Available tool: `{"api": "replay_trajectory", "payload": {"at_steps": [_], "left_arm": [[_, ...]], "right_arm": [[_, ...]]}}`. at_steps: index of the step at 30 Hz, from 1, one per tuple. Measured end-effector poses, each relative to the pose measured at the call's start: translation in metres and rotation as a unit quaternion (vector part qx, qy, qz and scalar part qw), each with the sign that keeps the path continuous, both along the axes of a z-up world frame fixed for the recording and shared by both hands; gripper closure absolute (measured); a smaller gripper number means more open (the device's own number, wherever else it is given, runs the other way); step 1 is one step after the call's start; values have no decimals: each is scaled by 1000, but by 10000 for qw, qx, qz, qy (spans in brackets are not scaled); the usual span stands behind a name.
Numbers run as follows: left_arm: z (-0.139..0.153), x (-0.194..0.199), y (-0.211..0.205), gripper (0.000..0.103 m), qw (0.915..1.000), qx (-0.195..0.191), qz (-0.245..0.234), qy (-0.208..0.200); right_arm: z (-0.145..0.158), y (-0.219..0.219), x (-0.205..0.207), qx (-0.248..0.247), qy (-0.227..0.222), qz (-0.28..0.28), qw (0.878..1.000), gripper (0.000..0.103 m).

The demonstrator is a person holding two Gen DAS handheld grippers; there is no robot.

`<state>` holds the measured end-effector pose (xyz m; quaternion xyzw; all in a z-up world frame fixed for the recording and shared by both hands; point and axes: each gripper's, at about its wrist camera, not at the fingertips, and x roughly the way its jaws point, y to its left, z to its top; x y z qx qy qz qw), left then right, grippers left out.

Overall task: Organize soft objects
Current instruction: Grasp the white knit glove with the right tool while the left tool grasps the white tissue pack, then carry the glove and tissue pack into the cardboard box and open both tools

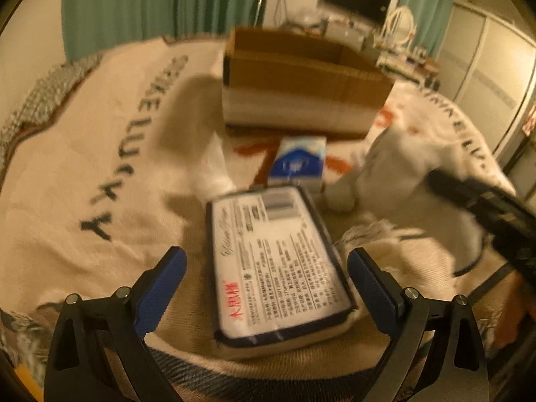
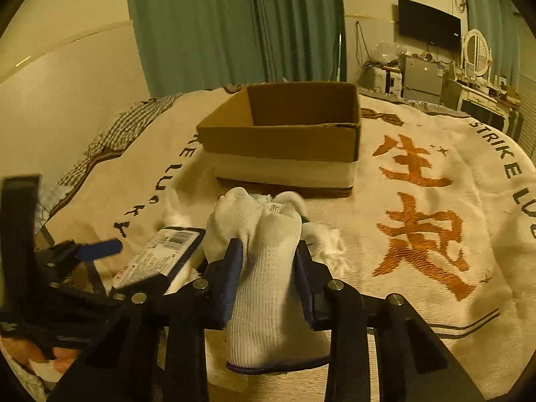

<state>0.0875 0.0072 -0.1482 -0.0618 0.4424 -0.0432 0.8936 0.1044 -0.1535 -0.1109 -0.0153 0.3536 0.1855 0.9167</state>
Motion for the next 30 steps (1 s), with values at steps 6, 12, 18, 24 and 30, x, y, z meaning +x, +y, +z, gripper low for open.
{"api": "replay_trajectory", "payload": {"at_steps": [6, 12, 18, 24, 30], "left_arm": [[-14, 5, -4, 13, 9995, -8, -62, 295], [2, -8, 3, 21, 10000, -14, -63, 69], [45, -23, 6, 21, 9985, -1, -139, -533], [92, -21, 11, 21, 9939, -142, -276, -1056], [127, 13, 9, 21, 9887, -59, -372, -1448]], "right_arm": [[-5, -7, 1, 39, 70, -9, 10000, 72], [-2, -9, -4, 11, 0, -40, 10000, 72], [19, -14, -18, 68, -258, -89, 9996, 72], [55, -19, -24, 203, -699, -32, 9973, 73], [100, -22, 1, 175, -1198, -42, 9926, 73]]}}
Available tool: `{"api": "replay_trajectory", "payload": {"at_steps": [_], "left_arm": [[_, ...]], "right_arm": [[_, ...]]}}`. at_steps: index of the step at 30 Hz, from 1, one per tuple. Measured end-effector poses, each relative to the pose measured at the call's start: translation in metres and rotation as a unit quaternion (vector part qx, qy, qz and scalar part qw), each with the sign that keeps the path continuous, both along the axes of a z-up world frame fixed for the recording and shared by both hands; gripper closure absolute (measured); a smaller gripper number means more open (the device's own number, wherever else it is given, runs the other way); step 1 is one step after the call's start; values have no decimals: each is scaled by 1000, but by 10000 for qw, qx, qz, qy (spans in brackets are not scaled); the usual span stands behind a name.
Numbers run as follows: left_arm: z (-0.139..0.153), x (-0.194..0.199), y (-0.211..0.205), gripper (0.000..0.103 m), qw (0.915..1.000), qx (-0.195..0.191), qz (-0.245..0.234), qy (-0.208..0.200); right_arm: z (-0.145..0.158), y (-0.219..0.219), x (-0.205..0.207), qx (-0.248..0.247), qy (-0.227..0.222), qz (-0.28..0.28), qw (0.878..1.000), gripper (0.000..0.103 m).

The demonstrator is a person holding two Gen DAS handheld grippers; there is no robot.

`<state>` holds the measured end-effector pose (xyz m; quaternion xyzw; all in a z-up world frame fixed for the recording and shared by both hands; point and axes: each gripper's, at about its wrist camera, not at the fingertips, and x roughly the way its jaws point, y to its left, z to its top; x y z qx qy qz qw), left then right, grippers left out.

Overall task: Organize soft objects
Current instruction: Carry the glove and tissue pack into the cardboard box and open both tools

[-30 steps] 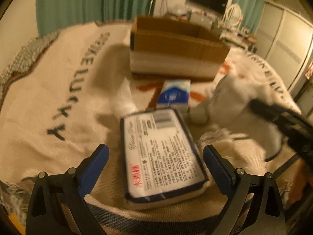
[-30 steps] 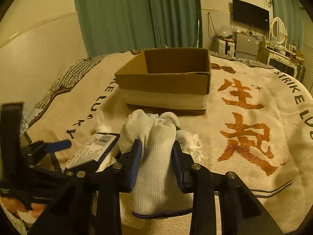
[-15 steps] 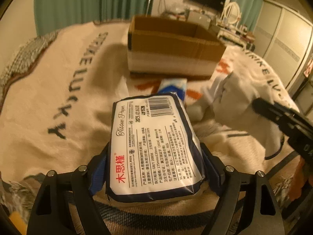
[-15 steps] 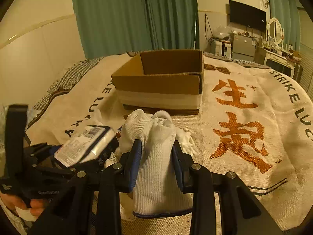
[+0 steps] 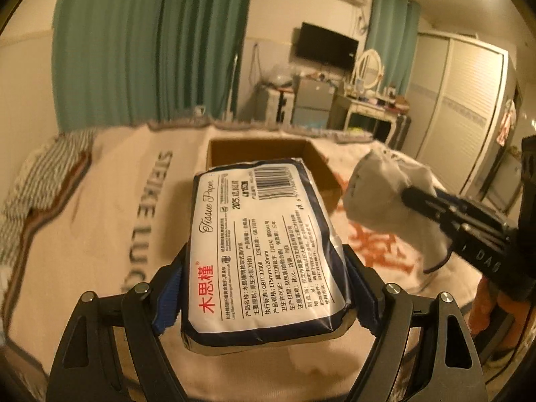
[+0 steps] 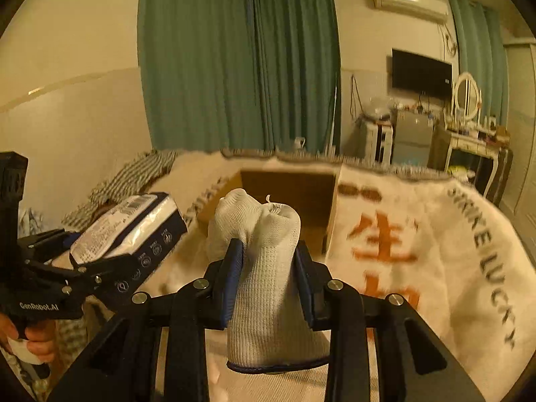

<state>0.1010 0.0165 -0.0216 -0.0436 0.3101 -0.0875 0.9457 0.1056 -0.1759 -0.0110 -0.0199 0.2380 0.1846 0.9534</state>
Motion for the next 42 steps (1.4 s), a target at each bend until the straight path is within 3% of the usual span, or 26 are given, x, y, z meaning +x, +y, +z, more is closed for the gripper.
{"api": "replay_trajectory", "payload": {"at_steps": [6, 11, 19, 25, 30, 31, 32, 34, 38, 42], "left_arm": [[18, 52, -1, 21, 9996, 161, 12, -251], [20, 105, 3, 21, 9992, 222, 49, -342], [-19, 186, 5, 21, 9992, 409, 32, -36], [-47, 219, -1, 21, 9983, 533, -64, 247], [-51, 228, -6, 18, 9974, 598, 84, 386], [-49, 229, -6, 17, 9975, 574, 75, 394], [-47, 228, -7, 17, 9977, 568, 64, 364], [-39, 220, -8, 14, 9975, 641, 96, 291], [-12, 200, -7, 13, 9974, 687, 108, 164], [37, 160, -4, 13, 9967, 718, 190, -321]], "right_arm": [[36, 1, 48, 76, -381, -17, 9992, 73], [39, 9, 97, 125, -417, 24, 9990, 73], [-2, 22, 191, 238, 75, 3, 9997, 73], [-35, 32, 238, 48, 321, -51, 9995, 76], [-49, 27, 253, 188, 543, -93, 9983, 75], [-49, 23, 254, 219, 561, -147, 9981, 69], [-48, 19, 255, 230, 563, -187, 9980, 55], [-41, 12, 249, 294, 508, -306, 9978, 42], [-15, -4, 230, 393, 430, -446, 9973, 42], [30, -16, 191, 310, 183, -601, 9975, 38]]}}
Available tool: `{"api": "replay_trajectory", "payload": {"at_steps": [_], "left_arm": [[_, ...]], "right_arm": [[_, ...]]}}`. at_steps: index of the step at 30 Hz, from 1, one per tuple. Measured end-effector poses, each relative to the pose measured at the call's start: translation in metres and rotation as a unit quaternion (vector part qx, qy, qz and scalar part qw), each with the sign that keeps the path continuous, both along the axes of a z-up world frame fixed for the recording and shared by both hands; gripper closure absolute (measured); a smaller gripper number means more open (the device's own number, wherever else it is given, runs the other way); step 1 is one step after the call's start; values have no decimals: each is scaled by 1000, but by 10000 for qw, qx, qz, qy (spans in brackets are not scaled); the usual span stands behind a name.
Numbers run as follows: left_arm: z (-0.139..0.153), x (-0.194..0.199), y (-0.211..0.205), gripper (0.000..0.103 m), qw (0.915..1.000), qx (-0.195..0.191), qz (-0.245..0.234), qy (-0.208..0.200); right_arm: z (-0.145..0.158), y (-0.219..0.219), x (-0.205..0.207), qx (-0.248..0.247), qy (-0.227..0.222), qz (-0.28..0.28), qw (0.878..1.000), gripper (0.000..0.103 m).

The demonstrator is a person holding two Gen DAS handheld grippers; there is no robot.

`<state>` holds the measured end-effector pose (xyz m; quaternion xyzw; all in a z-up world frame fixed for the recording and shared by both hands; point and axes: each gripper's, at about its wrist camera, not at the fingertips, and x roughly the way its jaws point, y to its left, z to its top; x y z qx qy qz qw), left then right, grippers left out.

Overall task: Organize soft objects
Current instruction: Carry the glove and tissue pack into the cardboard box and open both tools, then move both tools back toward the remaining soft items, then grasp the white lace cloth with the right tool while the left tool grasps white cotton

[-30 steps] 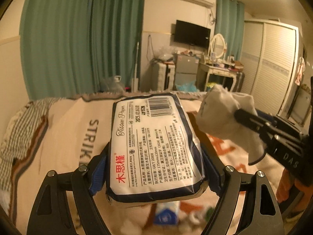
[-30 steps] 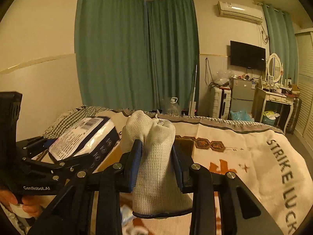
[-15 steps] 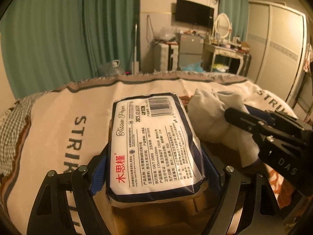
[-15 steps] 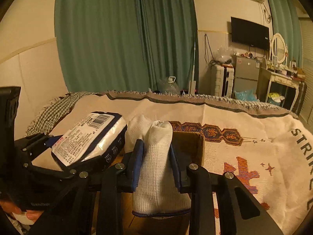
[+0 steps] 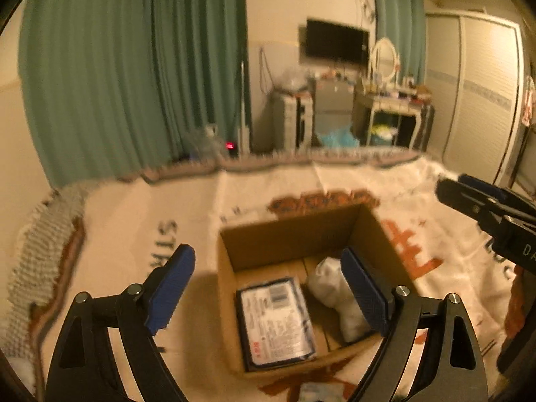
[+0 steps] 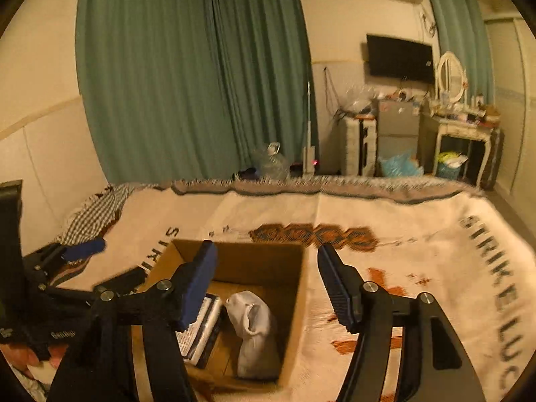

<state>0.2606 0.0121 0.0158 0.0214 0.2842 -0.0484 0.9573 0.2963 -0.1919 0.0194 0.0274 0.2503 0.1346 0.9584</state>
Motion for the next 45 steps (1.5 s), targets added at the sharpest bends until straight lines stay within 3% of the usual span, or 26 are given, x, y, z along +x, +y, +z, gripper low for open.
{"api": "replay_trajectory", "payload": {"at_steps": [5, 8, 15, 20, 31, 36, 40, 42, 43, 45], "left_arm": [[59, -67, 7, 9, 9977, -40, -53, -676], [78, -105, 10, 6, 9957, 39, -73, -922], [76, -173, 17, 6, 9936, 116, -160, -1116], [47, -208, 18, 6, 9948, 79, -100, -1008], [-47, -211, 31, 6, 9993, 27, 238, -300], [-88, -206, 35, 6, 9993, -88, 329, 131], [-110, -198, 35, 7, 9984, -102, 334, 435], [-120, -191, 36, 7, 9976, -142, 331, 599], [-124, -187, 37, 7, 9969, -169, 328, 692], [-134, -177, 39, 8, 9954, -242, 294, 879]], "right_arm": [[68, -12, -76, -99, -527, -167, 9984, 21], [93, -14, -117, -124, -705, -243, 9971, 10], [111, -2, -197, -355, -781, -197, 9961, 3], [79, 12, -237, -491, -586, -7, 9971, 3], [-74, 60, -246, -562, 716, 612, 9940, 3], [-130, 79, -234, -677, 1337, 963, 9840, 16], [-161, 90, -220, -774, 1763, 1122, 9749, 34], [-172, 90, -212, -768, 1981, 1165, 9702, 51], [-174, 90, -208, -772, 2035, 1191, 9687, 66], [-174, 87, -200, -729, 2036, 1244, 9684, 74]]}}
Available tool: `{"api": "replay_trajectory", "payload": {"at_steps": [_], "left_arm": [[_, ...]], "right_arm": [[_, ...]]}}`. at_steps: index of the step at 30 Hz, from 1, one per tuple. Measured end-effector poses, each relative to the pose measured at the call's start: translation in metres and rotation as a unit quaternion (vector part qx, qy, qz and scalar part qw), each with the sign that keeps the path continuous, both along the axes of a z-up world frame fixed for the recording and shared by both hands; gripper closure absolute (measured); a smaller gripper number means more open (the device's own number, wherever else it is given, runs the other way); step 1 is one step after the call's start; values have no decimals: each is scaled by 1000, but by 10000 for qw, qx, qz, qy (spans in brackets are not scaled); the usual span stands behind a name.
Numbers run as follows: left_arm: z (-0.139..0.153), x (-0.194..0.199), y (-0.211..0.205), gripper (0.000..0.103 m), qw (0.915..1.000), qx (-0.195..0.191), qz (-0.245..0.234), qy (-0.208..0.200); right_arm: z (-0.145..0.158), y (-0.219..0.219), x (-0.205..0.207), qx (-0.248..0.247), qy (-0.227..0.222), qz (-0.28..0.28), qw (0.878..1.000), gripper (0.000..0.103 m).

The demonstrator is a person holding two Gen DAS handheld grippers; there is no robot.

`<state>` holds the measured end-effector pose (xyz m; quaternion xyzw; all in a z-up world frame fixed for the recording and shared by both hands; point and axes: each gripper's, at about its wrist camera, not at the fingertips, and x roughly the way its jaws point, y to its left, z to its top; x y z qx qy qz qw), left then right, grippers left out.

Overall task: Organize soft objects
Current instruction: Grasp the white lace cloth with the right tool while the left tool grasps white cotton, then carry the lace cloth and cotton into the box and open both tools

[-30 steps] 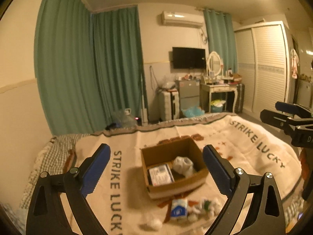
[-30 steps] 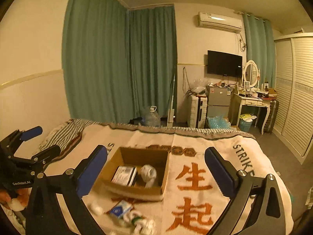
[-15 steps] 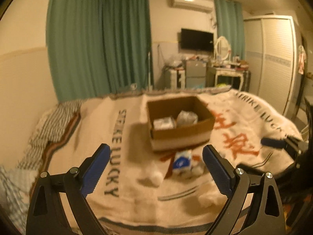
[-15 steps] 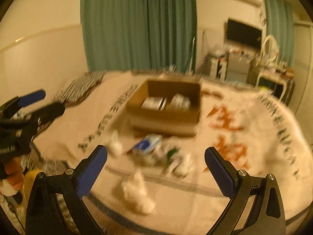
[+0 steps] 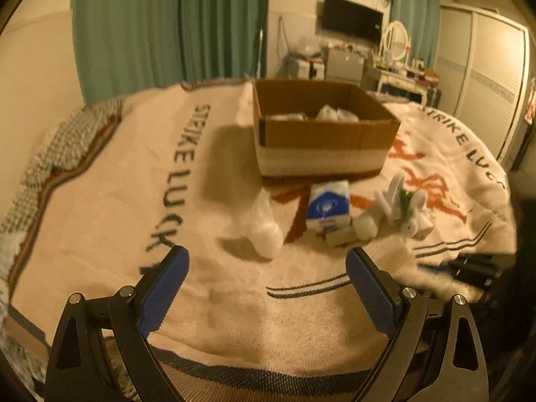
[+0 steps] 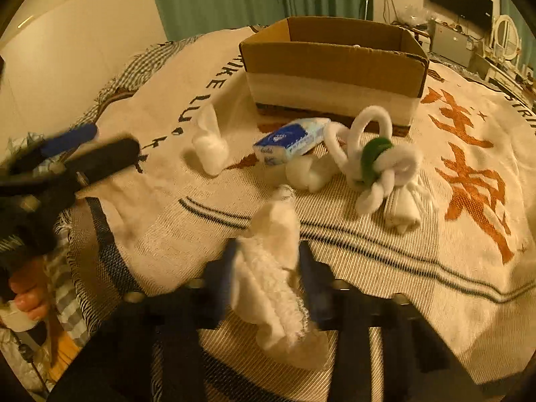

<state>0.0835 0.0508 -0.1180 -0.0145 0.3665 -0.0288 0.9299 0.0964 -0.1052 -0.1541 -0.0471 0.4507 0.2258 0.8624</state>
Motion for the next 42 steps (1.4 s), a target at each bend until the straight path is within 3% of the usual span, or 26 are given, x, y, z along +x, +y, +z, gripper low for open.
{"api": "replay_trajectory", "payload": {"at_steps": [2, 7, 11, 16, 20, 22, 24, 25, 31, 42], "left_arm": [[-7, 10, 2, 8, 9999, -43, -32, 149], [-24, 39, 9, 8, 9978, -202, 14, 636], [-28, 63, 10, 11, 9972, -215, 142, 708], [-51, 87, 0, 33, 9935, -83, -39, 1139], [-64, 99, -3, 35, 9911, 11, -22, 1330], [-69, 102, -4, 54, 9895, 7, -65, 1446], [-72, 100, -6, 66, 9885, 9, -102, 1506], [-73, 97, -6, 71, 9886, 5, -125, 1499], [-52, 73, -10, 73, 9916, -17, -238, 1272], [32, 33, -17, 73, 9993, 173, -276, 183]], "right_arm": [[10, -6, 9, 113, -114, -47, 9999, 79], [47, -19, 38, 338, -594, -250, 9973, 80], [66, -21, 65, 246, -975, -366, 9943, 80], [61, -21, 89, 206, -957, -356, 9946, 80], [48, -24, 94, 164, -854, -296, 9958, 80], [47, -28, 95, 203, -846, -313, 9957, 79], [47, -31, 95, 265, -855, -334, 9954, 79], [47, -32, 96, 275, -853, -346, 9954, 79], [49, -33, 91, 318, -860, -347, 9952, 79], [86, -37, 60, 392, -1266, -416, 9903, 80]]}}
